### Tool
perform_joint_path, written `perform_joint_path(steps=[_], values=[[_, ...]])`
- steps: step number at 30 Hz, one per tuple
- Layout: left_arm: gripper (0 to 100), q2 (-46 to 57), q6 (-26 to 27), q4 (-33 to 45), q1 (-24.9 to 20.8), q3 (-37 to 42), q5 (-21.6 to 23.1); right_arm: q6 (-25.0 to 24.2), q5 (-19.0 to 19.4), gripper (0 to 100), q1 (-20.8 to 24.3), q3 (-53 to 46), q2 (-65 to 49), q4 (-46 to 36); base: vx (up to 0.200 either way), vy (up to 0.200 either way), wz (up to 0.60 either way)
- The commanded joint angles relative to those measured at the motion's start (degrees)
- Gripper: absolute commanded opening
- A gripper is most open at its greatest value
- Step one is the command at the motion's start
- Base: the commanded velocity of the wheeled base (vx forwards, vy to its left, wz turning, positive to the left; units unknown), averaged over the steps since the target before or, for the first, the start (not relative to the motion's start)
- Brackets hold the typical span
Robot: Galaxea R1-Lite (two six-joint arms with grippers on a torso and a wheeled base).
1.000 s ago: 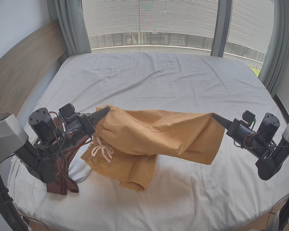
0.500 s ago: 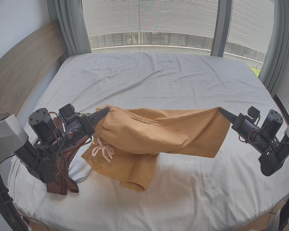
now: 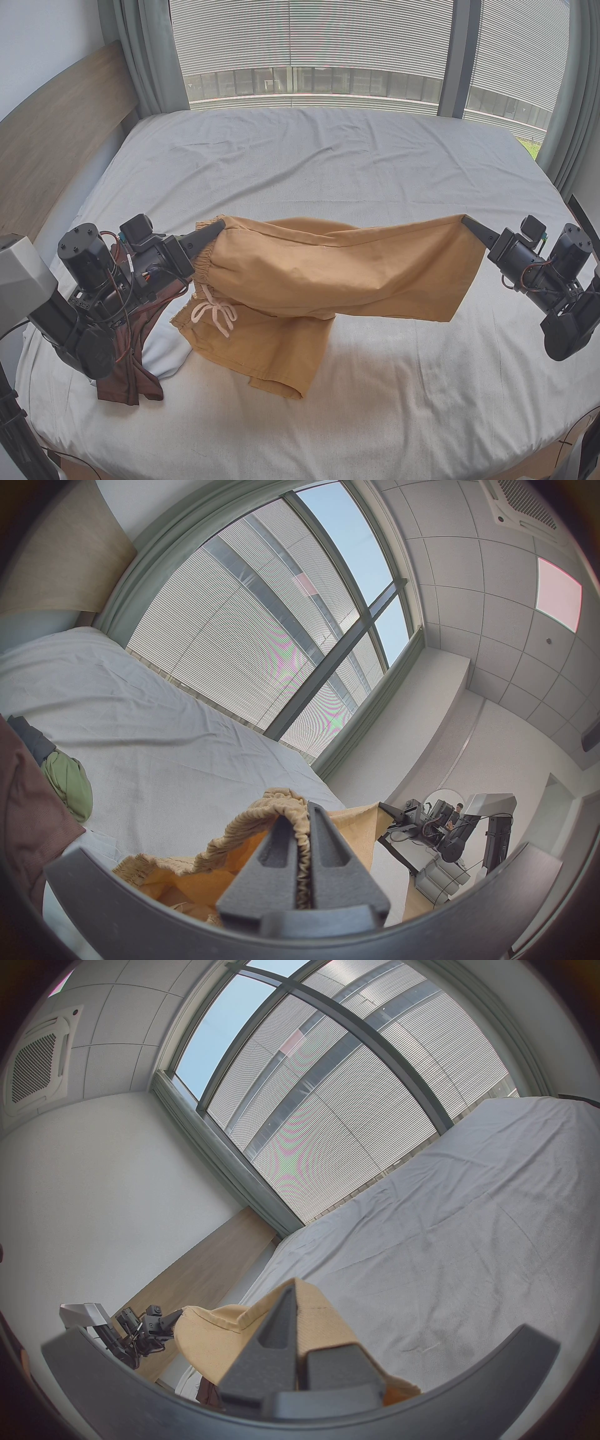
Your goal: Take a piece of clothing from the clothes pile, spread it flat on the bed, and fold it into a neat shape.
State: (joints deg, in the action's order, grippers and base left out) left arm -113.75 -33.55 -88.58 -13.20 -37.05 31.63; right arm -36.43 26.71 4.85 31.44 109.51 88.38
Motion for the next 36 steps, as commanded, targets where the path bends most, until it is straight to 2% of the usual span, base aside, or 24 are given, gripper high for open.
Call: perform_joint_path(steps=[1, 22, 36], values=[[0, -0.07, -0.03, -0.02, 0.02, -0.04, 0.01, -0.14, 0.01, 0, -1.16, 0.46, -0.08, 0.04, 0.000, 0.000, 0.00], [0, -0.07, 0.06, -0.10, 1.51, -1.98, 0.01, -0.40, 0.71, 0, -4.24, 1.34, 0.44, 0.04, 0.000, 0.000, 0.00], [0, -1.12, 0.15, -0.10, 1.51, -2.94, -0.26, -0.40, 0.80, 0, -3.97, 1.08, 1.85, 0.04, 0.000, 0.000, 0.00]])
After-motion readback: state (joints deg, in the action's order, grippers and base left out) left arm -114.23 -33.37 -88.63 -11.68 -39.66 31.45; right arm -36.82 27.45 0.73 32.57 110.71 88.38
